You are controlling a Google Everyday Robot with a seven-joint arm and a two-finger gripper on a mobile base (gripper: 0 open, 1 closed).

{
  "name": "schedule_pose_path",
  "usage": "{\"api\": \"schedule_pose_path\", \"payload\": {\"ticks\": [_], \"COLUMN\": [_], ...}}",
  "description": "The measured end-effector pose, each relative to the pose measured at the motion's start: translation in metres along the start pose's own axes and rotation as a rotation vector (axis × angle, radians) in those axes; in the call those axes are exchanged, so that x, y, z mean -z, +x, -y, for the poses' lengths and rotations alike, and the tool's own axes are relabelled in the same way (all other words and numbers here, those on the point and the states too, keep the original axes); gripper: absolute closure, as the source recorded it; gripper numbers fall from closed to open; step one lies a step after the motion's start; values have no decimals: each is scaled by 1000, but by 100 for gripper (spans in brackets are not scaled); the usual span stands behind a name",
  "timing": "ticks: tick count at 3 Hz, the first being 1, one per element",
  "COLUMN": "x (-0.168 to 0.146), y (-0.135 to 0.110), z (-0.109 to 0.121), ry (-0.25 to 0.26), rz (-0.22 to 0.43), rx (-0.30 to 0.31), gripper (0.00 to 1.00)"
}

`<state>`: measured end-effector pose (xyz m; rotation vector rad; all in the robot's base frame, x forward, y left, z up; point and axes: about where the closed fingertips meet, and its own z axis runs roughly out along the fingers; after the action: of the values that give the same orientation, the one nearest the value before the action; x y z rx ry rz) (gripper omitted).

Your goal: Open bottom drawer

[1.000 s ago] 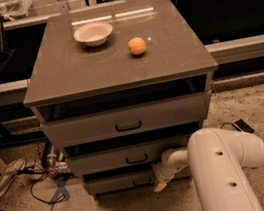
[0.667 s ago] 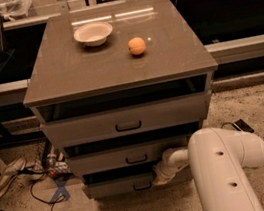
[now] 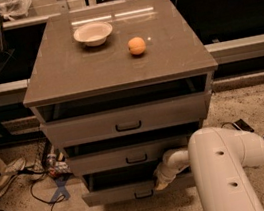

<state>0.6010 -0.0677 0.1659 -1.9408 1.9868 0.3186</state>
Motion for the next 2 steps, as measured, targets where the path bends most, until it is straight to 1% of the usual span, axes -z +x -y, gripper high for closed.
{"api": "schedule_pose_path", "payload": {"ticks": [1, 2], "x": [-2, -3], "y": [0, -1], "z": [-2, -4], "ry": [-3, -7], "rz": [0, 1], "rx": [0, 0], "gripper": [87, 64]}}
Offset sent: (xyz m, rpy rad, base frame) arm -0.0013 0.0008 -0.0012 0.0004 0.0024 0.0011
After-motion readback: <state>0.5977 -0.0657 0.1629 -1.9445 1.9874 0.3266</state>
